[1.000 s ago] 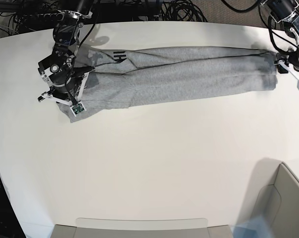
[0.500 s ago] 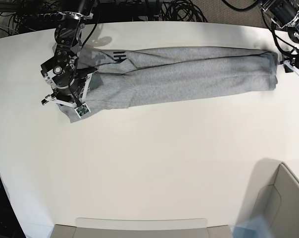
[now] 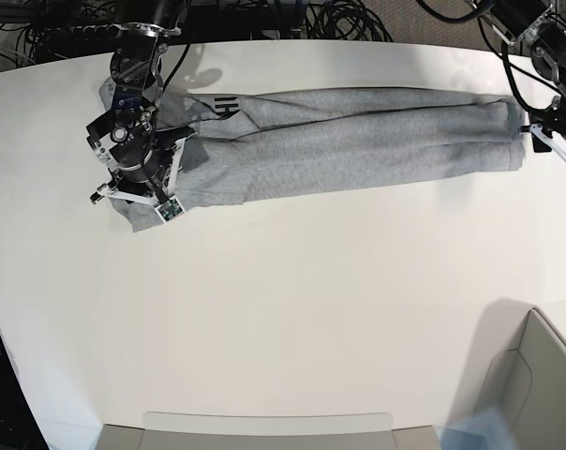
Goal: Fold the T-shirt properly
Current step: 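Lower the hem onto the folded shirt and open both grippers, then grasp the ends of the folded strip with both grippers, then hold the strip end with the right gripper and push the left gripper's end toward it, then release the strip end with the right gripper and move it over the shirt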
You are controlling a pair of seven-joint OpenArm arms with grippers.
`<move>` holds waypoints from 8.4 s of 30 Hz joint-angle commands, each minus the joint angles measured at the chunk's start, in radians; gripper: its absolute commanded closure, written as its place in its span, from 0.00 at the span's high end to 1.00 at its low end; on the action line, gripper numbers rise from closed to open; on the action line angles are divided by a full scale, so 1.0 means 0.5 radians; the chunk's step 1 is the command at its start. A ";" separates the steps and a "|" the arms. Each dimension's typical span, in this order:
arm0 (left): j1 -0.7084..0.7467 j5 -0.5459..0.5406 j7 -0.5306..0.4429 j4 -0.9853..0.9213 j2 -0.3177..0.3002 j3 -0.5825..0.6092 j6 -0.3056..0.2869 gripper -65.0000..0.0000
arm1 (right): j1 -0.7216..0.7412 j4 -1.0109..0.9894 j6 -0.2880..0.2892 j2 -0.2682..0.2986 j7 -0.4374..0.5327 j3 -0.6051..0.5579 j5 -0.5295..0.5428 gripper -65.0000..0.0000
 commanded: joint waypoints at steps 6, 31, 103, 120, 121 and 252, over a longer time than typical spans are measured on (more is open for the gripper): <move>-0.011 -0.004 -0.019 0.009 0.021 0.135 -0.002 0.61 | 0.022 0.032 0.032 0.012 0.018 0.000 0.004 0.28; -0.017 -0.001 -0.233 -0.276 -0.040 0.181 -0.002 0.61 | 0.009 0.032 0.032 0.055 0.018 0.003 0.001 0.28; -0.640 -0.008 -0.334 -1.801 -0.574 0.476 -0.002 0.00 | -0.024 0.041 0.032 0.034 0.018 0.003 0.007 0.27; -0.579 -0.014 -0.019 -0.936 -0.562 0.129 -0.002 0.00 | -0.027 0.038 0.032 0.034 0.018 0.003 0.013 0.27; -0.579 -0.017 -0.019 -0.878 -0.559 0.138 -0.002 0.00 | -0.027 0.038 0.032 0.034 0.018 0.003 0.013 0.27; 0.164 -0.164 -0.019 0.371 0.184 1.178 -0.002 0.16 | 0.031 -0.830 0.032 -0.117 -0.568 0.353 1.818 0.17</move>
